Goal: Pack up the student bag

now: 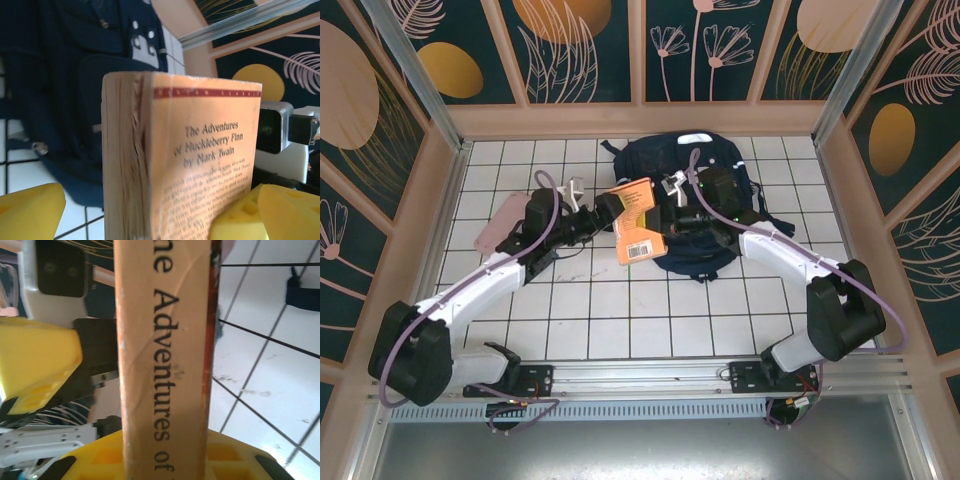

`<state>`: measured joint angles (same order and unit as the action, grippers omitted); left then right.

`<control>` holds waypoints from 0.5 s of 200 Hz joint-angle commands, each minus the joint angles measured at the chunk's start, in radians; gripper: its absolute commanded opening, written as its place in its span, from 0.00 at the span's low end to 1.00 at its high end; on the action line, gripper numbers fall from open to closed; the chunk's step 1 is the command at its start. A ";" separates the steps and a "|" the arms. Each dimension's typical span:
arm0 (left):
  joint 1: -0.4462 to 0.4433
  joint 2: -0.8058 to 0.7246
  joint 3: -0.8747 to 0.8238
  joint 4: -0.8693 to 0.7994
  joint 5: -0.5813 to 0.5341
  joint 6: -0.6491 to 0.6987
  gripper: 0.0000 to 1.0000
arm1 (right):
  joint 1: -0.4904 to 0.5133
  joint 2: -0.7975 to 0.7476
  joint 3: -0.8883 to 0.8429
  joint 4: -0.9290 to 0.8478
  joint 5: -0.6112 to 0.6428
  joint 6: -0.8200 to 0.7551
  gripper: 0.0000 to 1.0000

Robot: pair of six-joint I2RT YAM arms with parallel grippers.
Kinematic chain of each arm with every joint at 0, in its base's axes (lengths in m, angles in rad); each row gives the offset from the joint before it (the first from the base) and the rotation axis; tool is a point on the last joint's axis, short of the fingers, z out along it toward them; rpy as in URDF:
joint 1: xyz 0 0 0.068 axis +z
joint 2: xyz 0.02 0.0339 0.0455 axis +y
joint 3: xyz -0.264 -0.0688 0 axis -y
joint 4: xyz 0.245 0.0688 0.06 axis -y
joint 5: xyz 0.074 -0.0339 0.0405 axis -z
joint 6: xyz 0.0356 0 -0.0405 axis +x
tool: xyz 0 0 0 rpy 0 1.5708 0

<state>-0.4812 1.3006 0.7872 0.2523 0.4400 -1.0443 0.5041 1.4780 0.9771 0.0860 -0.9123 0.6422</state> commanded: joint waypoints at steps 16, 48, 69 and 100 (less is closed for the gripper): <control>0.024 0.091 0.060 0.231 0.126 -0.072 0.99 | -0.046 -0.036 -0.040 0.237 -0.210 0.138 0.17; 0.024 0.141 0.074 0.390 0.222 -0.125 0.96 | -0.071 -0.023 -0.058 0.301 -0.253 0.200 0.18; 0.024 0.155 0.080 0.432 0.240 -0.140 0.84 | -0.077 -0.015 -0.054 0.294 -0.256 0.202 0.18; 0.024 0.159 0.083 0.439 0.239 -0.143 0.50 | -0.095 -0.004 -0.050 0.276 -0.249 0.201 0.18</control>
<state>-0.4614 1.4532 0.8391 0.6014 0.6434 -1.1816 0.4267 1.4780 0.9203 0.3046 -1.1191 0.8261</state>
